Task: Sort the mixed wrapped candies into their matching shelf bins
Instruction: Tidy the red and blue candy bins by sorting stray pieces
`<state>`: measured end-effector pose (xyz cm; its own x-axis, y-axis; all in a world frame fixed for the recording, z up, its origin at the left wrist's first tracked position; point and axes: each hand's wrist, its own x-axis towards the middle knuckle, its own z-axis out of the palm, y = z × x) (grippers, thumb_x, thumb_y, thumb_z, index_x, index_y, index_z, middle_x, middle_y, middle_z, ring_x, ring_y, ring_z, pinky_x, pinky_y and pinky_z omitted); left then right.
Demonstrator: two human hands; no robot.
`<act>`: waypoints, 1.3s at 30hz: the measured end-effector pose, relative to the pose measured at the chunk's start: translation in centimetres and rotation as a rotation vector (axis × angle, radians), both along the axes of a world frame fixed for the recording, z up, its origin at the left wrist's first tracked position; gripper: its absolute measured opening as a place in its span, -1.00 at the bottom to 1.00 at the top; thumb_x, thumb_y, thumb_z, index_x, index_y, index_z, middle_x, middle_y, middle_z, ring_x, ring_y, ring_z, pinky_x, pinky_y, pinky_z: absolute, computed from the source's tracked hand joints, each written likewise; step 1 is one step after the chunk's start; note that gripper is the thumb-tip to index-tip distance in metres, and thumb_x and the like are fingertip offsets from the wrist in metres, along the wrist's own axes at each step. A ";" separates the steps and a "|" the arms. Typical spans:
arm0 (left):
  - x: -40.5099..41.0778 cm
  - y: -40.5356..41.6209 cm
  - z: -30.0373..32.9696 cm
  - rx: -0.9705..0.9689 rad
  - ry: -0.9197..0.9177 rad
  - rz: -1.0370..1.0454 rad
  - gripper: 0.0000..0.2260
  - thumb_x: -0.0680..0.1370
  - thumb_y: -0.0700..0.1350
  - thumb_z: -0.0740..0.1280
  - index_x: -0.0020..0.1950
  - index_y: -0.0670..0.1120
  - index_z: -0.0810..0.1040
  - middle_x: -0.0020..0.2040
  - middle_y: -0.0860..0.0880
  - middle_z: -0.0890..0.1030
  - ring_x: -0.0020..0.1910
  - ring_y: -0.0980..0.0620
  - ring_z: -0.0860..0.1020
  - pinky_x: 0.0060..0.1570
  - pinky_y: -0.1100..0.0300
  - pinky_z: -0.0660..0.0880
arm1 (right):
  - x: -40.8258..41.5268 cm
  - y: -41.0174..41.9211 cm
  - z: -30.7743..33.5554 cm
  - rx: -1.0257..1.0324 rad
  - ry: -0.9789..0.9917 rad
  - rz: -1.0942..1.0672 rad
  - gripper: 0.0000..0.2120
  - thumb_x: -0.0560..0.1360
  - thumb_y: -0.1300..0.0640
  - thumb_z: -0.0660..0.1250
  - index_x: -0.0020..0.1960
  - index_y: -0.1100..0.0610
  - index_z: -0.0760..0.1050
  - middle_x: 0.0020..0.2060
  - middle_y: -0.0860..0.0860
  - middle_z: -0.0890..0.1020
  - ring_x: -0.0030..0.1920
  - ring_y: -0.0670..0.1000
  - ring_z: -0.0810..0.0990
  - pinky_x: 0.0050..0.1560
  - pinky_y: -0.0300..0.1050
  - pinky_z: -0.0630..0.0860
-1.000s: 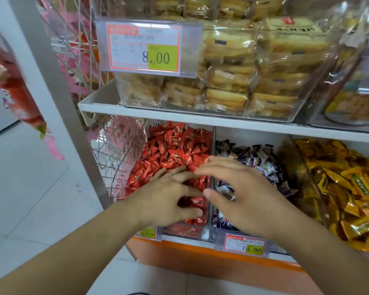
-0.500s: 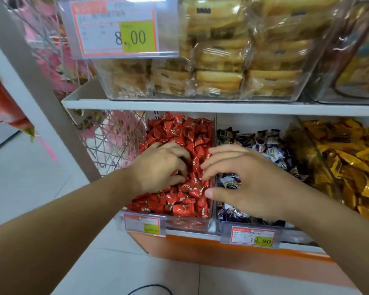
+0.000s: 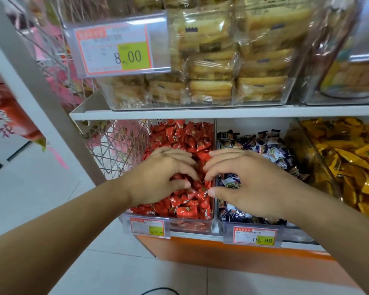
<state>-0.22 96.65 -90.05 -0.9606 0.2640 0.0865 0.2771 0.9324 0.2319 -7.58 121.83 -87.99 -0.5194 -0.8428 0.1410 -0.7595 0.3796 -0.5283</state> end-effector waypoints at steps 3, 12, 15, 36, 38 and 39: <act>0.6 0.3 -0.3 -0.004 -0.002 -0.070 -0.73 0.60 0.08 0.41 0.30 0.21 0.61 0.40 0.22 0.50 0.49 0.26 0.30 0.53 0.10 0.21 | 0.0 0.0 -0.1 -0.008 -0.003 -0.001 -0.77 0.54 -0.14 0.47 0.17 -0.14 0.67 0.26 -0.37 0.56 0.48 -0.40 0.21 0.57 -0.24 0.09; 0.6 -0.3 -1.4 -0.153 0.002 0.097 -0.66 0.65 0.23 0.13 0.25 0.15 0.59 0.18 0.20 0.62 0.16 0.16 0.57 0.21 0.06 0.52 | -0.1 -0.1 -0.4 -0.020 -0.020 -0.006 -0.82 0.54 -0.12 0.48 0.12 -0.14 0.67 0.22 -0.39 0.56 0.45 -0.43 0.21 0.46 -0.43 0.04; 0.0 -0.1 -0.9 -0.032 0.056 0.213 -0.78 0.66 0.16 0.22 0.17 0.15 0.61 0.03 0.18 0.67 -0.04 0.17 0.61 -0.01 0.08 0.59 | -0.1 -0.2 -0.4 -0.022 -0.028 -0.010 -0.83 0.54 -0.11 0.48 0.11 -0.13 0.67 0.22 -0.38 0.56 0.45 -0.43 0.21 0.43 -0.44 0.04; -2.7 -0.5 -2.1 0.040 0.152 0.486 -0.94 0.51 -0.02 0.52 -0.16 0.07 0.73 -0.02 0.12 0.53 -0.11 0.13 0.56 -0.04 0.14 0.59 | 0.3 -0.1 -0.6 -0.015 -0.021 -0.011 -0.81 0.56 -0.13 0.45 0.15 -0.14 0.65 0.24 -0.42 0.52 0.45 -0.48 0.12 0.29 -0.63 -0.06; -2.5 -0.6 -2.2 0.047 0.159 0.485 -0.97 0.48 -0.05 0.54 -0.13 0.08 0.73 0.00 0.12 0.55 -0.05 0.12 0.56 0.03 0.10 0.58 | 0.4 -0.1 -0.6 -0.014 -0.021 -0.012 -0.82 0.56 -0.12 0.46 0.14 -0.14 0.65 0.24 -0.42 0.52 0.46 -0.48 0.12 0.27 -0.64 -0.07; -2.6 -0.5 -2.2 0.061 0.156 0.482 -0.92 0.47 -0.06 0.55 -0.07 0.09 0.73 0.03 0.11 0.56 0.00 0.10 0.56 0.08 0.08 0.57 | 0.5 -0.2 -0.6 -0.011 -0.022 -0.011 -0.82 0.56 -0.12 0.46 0.14 -0.14 0.64 0.24 -0.42 0.52 0.46 -0.48 0.12 0.27 -0.64 -0.07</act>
<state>-2.82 96.14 -92.22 -0.9464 -0.2158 0.2404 -0.1452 0.9489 0.2802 -7.12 121.64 -88.54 -0.5315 -0.8355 0.1392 -0.7437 0.3816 -0.5490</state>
